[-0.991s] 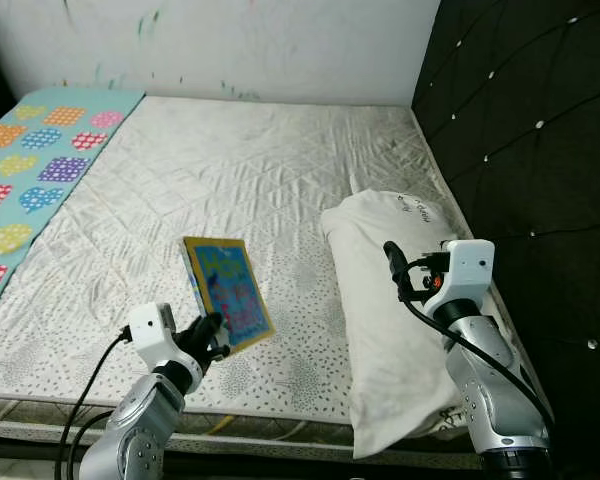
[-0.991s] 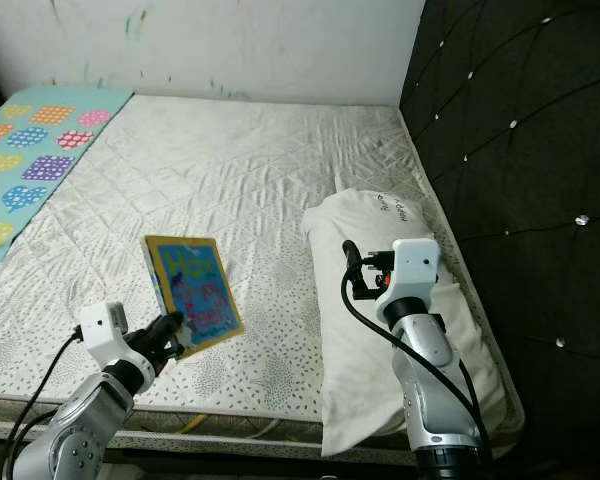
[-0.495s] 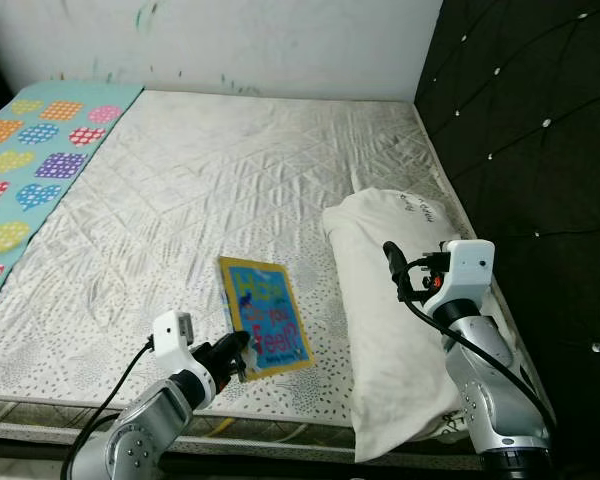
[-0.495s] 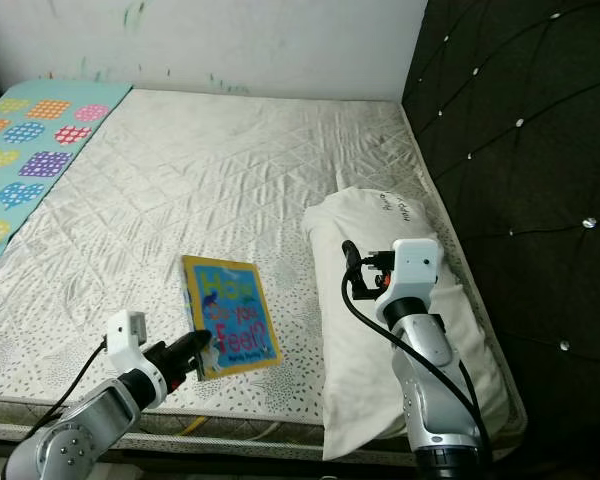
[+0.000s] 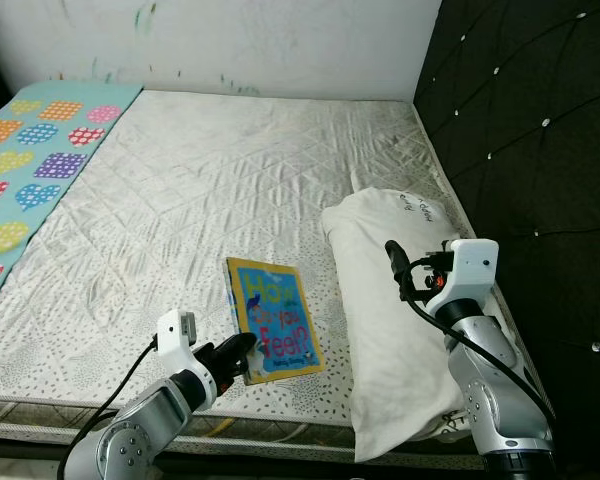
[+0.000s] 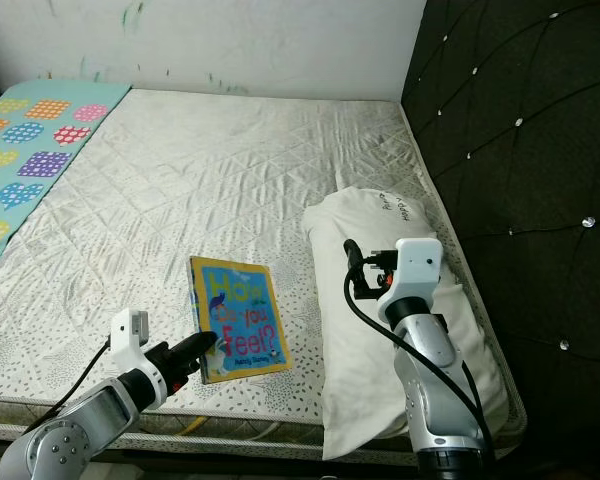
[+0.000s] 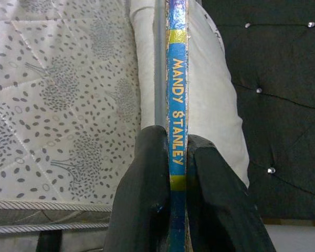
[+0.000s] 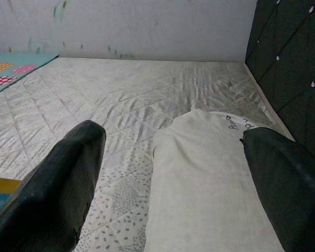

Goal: Clean up the room

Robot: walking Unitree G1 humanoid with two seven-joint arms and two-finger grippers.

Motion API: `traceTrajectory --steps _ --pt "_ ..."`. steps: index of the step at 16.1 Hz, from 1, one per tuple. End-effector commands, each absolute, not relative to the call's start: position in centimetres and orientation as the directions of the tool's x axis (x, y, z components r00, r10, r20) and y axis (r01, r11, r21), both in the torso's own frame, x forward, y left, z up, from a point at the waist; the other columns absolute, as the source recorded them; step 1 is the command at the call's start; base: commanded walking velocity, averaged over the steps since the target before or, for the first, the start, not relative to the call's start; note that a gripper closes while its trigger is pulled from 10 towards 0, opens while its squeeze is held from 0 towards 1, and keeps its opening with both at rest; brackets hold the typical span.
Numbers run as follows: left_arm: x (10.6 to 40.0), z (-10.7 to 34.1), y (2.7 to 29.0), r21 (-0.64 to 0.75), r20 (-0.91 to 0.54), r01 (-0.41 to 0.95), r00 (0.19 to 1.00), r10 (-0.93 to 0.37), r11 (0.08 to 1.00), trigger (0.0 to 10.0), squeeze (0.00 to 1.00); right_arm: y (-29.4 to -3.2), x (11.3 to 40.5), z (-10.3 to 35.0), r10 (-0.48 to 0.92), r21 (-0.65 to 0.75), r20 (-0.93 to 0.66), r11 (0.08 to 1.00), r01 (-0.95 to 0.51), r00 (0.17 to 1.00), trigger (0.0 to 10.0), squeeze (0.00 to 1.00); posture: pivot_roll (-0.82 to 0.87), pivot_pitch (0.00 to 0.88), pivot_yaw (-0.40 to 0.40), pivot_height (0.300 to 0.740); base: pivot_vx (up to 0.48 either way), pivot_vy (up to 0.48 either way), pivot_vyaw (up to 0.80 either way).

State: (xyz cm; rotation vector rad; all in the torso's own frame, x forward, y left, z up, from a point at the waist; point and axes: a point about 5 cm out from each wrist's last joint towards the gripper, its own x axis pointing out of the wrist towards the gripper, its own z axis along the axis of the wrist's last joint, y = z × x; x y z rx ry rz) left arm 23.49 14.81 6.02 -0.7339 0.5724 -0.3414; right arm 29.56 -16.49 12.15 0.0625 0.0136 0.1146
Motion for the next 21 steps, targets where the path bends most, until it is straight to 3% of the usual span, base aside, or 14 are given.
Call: traceTrajectory --steps 1,6,10,19,21 --pt "23.5 6.8 14.8 -0.716 -0.333 0.126 0.803 -0.495 0.687 10.0 0.0 -16.6 29.4 12.3 0.116 0.07 -0.006 0.991 -0.116 0.993 10.0 0.0 -0.14 0.063 -0.017 0.74 0.0 0.0 0.0" --pt "23.5 6.9 14.9 -0.711 -0.341 0.124 0.8 -0.494 0.692 10.0 0.0 -16.4 29.3 12.3 0.125 0.073 -0.009 0.99 -0.125 0.992 10.0 0.0 -0.14 0.069 -0.016 0.697 0.0 0.0 0.0" --pt "24.7 7.3 16.4 -0.671 -0.311 0.035 0.894 -0.324 0.741 10.0 0.0 -16.3 29.2 12.3 0.128 0.073 -0.01 0.989 -0.127 0.992 10.0 0.0 -0.14 0.074 -0.015 0.687 0.0 0.0 0.0" --pt "24.3 7.0 16.4 -0.66 -0.32 0.024 0.895 -0.31 0.751 10.0 0.0 -16.0 29.1 12.1 0.159 0.072 -0.017 0.985 -0.157 0.987 10.0 0.0 -0.14 0.084 -0.018 0.629 0.0 0.0 0.0" --pt "24.7 7.4 17.4 -0.633 -0.286 -0.045 0.941 -0.18 0.773 10.0 0.0 -15.7 29.1 12.3 0.215 0.072 -0.007 0.974 -0.214 0.977 10.0 0.0 -0.14 0.084 -0.018 0.629 0.0 0.0 0.0"
